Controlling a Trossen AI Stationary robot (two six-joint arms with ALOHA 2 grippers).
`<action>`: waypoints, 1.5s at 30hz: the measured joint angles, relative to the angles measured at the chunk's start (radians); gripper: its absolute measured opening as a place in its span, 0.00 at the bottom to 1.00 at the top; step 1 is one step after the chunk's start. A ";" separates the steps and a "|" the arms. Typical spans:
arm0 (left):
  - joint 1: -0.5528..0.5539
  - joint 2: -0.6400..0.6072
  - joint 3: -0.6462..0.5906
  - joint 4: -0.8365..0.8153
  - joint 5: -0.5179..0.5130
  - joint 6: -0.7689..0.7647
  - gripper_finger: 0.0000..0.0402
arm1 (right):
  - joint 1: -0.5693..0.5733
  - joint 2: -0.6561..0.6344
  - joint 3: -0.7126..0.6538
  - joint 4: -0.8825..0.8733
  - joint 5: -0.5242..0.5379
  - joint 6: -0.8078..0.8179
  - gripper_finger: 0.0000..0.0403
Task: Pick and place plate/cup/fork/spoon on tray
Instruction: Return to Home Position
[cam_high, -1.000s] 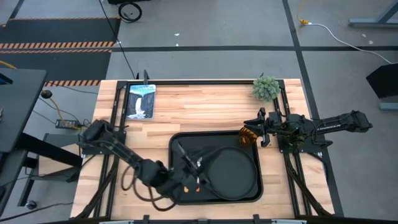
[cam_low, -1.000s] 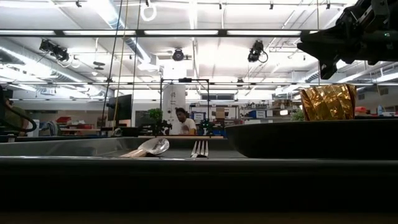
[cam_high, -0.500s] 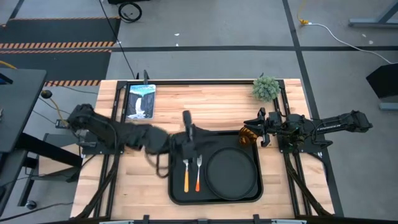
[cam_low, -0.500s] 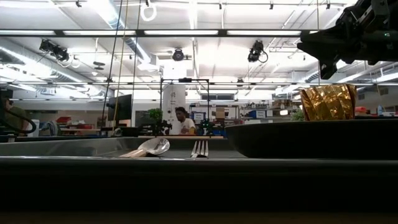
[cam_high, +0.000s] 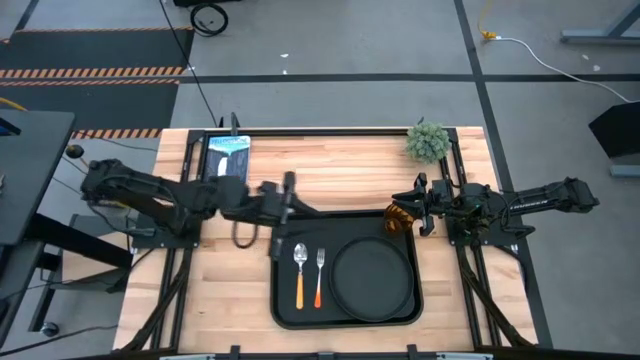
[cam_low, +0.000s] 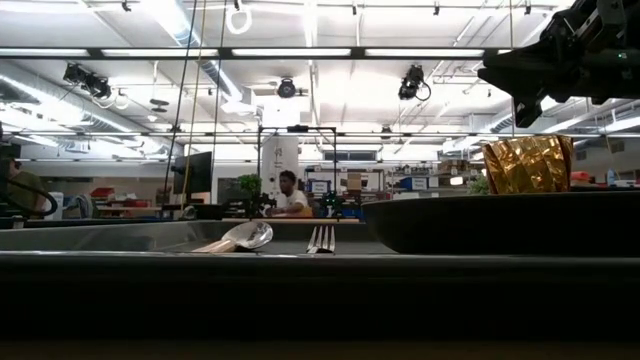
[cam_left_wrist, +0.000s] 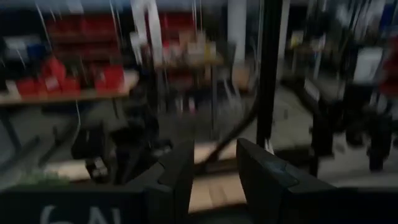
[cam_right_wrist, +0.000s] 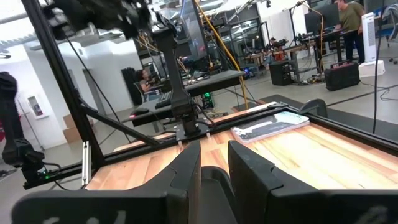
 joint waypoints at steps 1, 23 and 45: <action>0.000 -0.033 -0.071 0.087 0.000 0.001 0.32 | 0.000 0.000 0.000 0.000 0.000 0.000 0.22; -0.001 -0.440 -1.033 0.726 0.000 -0.079 0.32 | 0.000 0.000 0.000 0.000 0.000 0.000 0.22; 0.051 -0.928 -1.191 0.071 -0.007 -0.099 0.32 | 0.000 0.000 0.000 0.001 0.000 0.000 0.22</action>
